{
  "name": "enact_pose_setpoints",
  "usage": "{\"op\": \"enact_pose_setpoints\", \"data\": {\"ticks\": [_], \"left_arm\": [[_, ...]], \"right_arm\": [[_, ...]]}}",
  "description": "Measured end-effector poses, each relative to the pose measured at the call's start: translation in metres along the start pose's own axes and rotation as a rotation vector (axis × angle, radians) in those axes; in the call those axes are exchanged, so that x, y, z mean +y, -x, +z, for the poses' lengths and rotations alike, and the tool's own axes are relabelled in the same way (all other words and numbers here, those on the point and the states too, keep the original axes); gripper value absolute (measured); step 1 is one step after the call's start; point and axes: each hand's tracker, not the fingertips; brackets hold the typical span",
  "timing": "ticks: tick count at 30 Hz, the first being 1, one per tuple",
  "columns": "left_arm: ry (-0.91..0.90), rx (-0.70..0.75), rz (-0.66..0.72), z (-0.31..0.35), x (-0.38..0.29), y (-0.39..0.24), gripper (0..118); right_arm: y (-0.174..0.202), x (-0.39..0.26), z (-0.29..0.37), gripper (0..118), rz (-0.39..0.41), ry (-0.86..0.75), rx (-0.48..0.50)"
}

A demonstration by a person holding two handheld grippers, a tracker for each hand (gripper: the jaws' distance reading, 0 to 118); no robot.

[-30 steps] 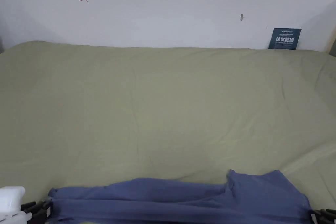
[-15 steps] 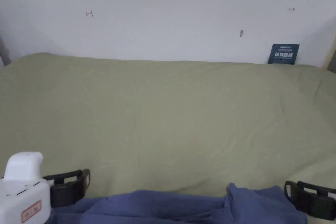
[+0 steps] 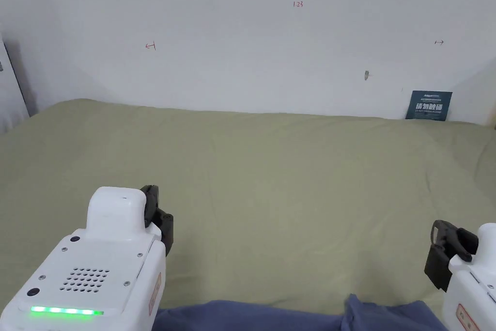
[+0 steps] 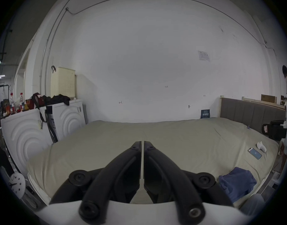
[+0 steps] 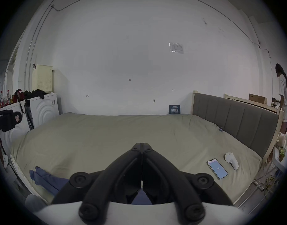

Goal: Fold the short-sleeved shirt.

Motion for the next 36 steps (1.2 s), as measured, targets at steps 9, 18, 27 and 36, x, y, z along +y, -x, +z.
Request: {"op": "enact_pose_setpoints", "data": {"ticks": [9,18,27,36], "left_arm": [[0.153,0.003,0.06,-0.004,0.001,0.055,3],[0.763,-0.211,0.644,-0.06,-0.086,0.211,3],[0.949,-0.438,0.835,-0.096,-0.152,0.231,6],[1.038,-0.576,0.938,-0.124,-0.192,0.208,112]], "right_arm": [[0.009,-0.007,-0.005,3,0.023,0.025,0.006],[0.025,-0.035,-0.002,3,0.015,0.147,0.053],[0.042,-0.049,-0.007,3,0.052,0.222,0.054],[0.048,-0.058,-0.012,3,0.049,0.278,0.076]]}}
